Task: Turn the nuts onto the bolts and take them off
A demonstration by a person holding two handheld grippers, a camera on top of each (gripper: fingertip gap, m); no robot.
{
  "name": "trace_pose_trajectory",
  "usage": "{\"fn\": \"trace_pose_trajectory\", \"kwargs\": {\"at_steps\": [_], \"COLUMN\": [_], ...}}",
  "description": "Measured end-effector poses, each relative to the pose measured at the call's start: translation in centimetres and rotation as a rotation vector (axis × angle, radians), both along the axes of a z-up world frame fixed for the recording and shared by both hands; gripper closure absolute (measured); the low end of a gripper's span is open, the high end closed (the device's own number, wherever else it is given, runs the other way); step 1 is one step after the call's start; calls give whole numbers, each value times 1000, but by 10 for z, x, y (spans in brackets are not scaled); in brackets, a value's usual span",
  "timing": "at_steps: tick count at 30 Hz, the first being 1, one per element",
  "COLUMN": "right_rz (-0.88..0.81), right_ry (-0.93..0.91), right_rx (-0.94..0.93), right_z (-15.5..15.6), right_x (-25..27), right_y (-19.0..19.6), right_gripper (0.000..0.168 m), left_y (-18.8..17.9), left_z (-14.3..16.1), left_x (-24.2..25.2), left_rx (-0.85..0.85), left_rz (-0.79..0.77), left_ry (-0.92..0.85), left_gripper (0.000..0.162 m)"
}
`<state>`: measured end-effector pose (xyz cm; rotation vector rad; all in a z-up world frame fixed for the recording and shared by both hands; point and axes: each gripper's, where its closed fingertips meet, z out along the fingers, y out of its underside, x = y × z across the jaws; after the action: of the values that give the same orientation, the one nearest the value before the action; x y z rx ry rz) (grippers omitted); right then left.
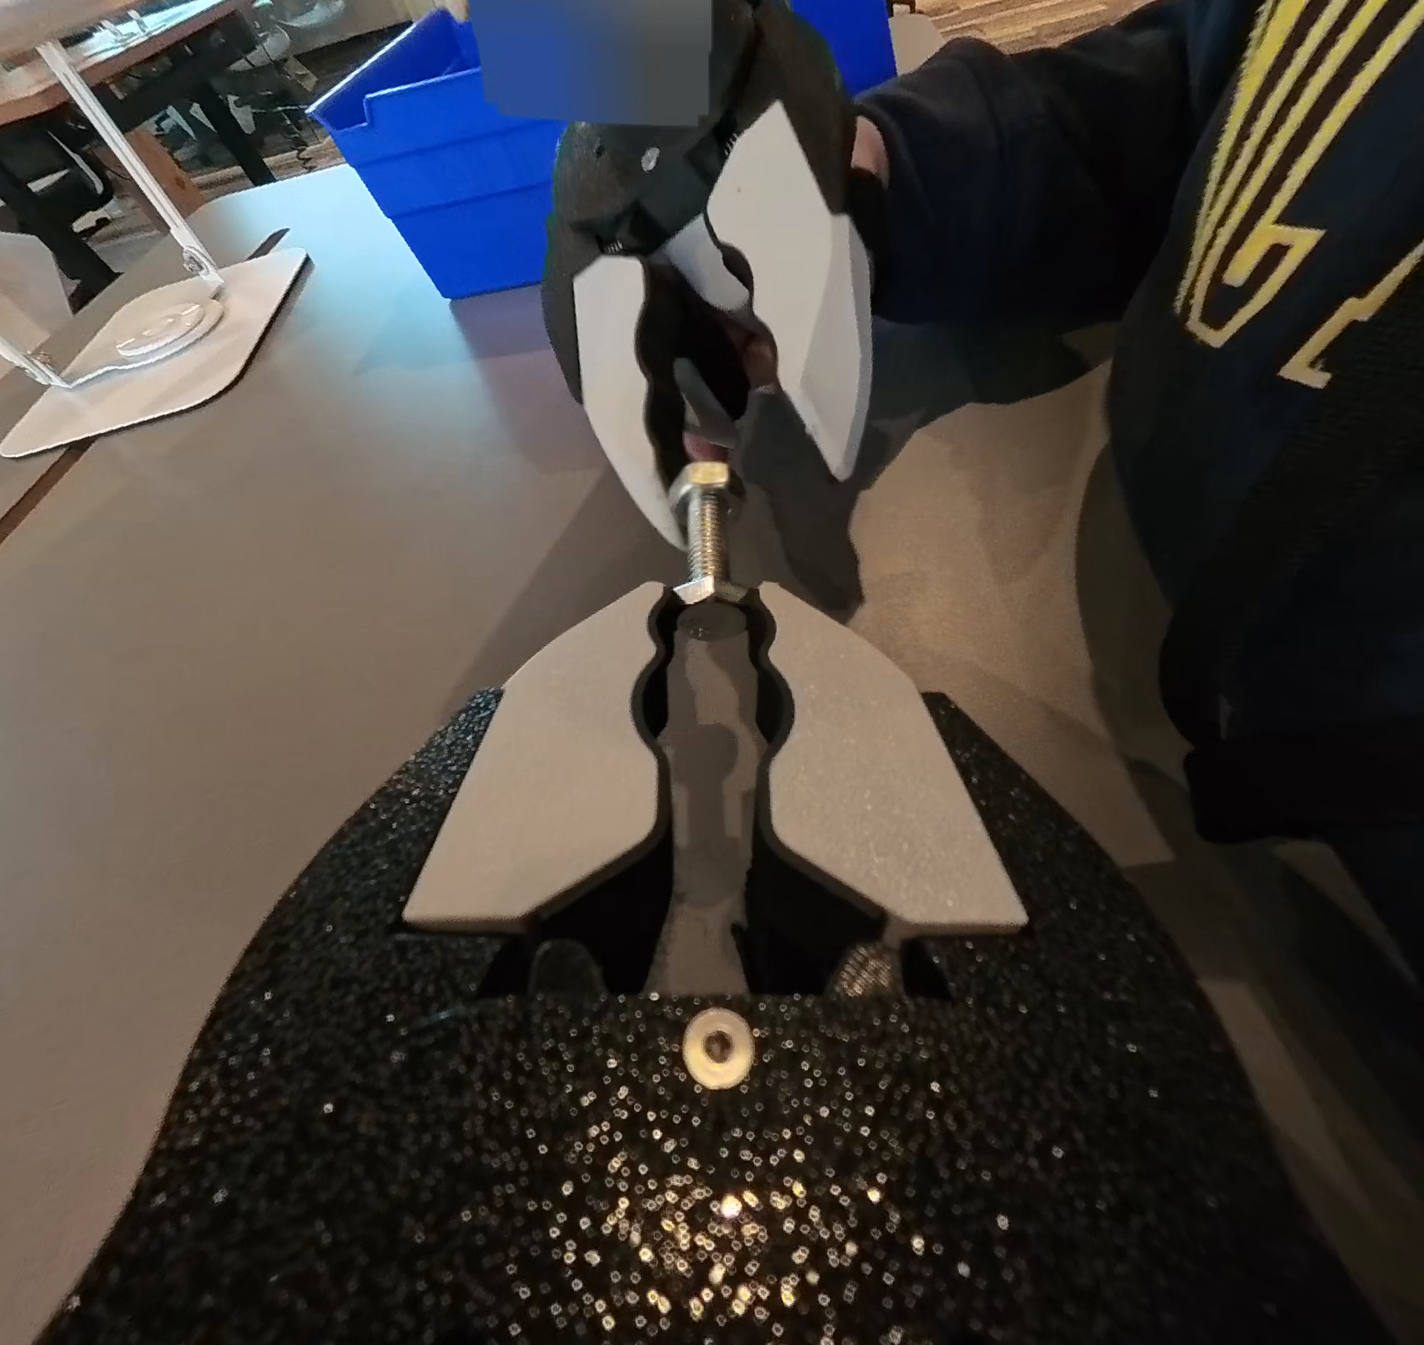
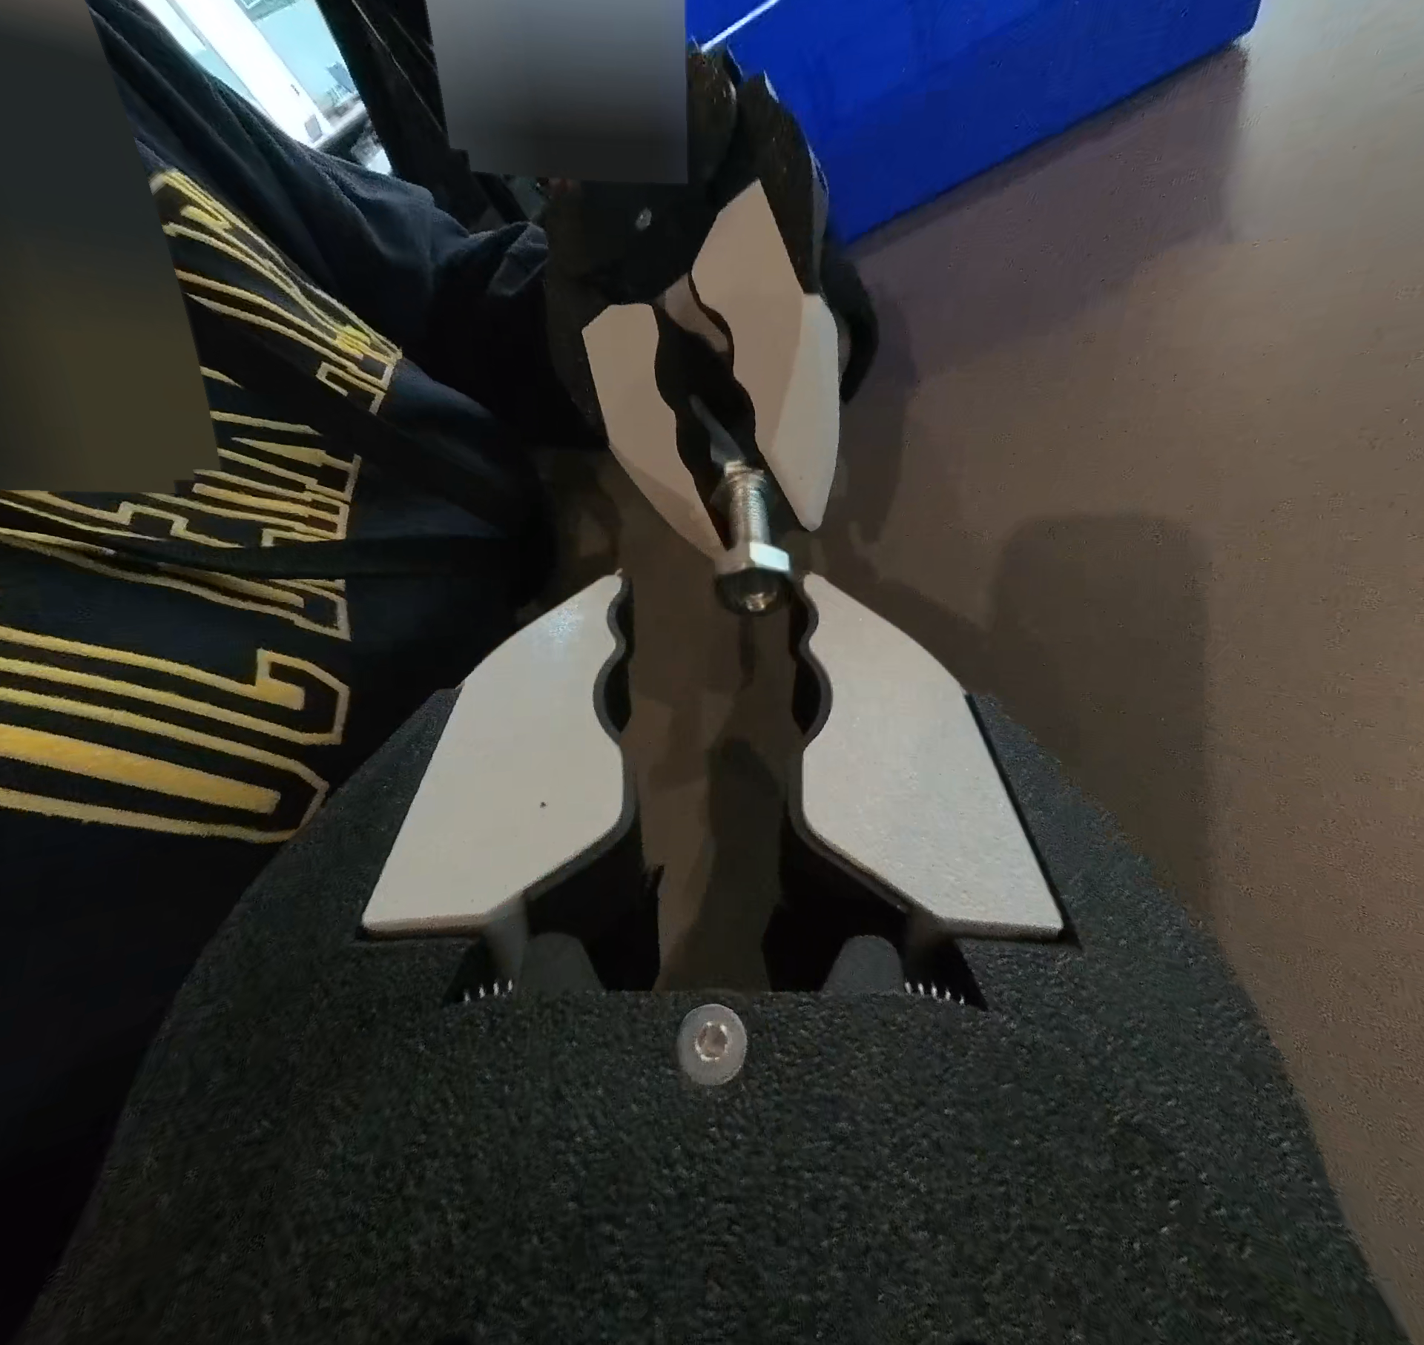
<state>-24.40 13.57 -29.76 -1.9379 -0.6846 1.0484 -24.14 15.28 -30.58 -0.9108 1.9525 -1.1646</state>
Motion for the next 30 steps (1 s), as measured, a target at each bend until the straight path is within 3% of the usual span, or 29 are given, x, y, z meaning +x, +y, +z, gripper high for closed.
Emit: {"fn": "trace_pose_trajectory", "kwargs": {"at_steps": [16,19,23,30], "right_rz": [-15,-71,0,-15], "right_ry": [36,-10,-6,18], "right_rx": [125,48,-86,-19], "right_z": [19,5,-10,0], "right_x": [0,11,1,0], "right_y": [2,8,0,3], "right_gripper": [136,134,133,129], "left_y": [0,1,1,-1], "left_z": [-2,-1,-1,-2], "left_x": [1,1,1,0], "left_rx": [17,9,10,16], "left_rz": [4,10,12,2], "left_ry": [6,1,0,8], "left_gripper": [144,144,144,144]}}
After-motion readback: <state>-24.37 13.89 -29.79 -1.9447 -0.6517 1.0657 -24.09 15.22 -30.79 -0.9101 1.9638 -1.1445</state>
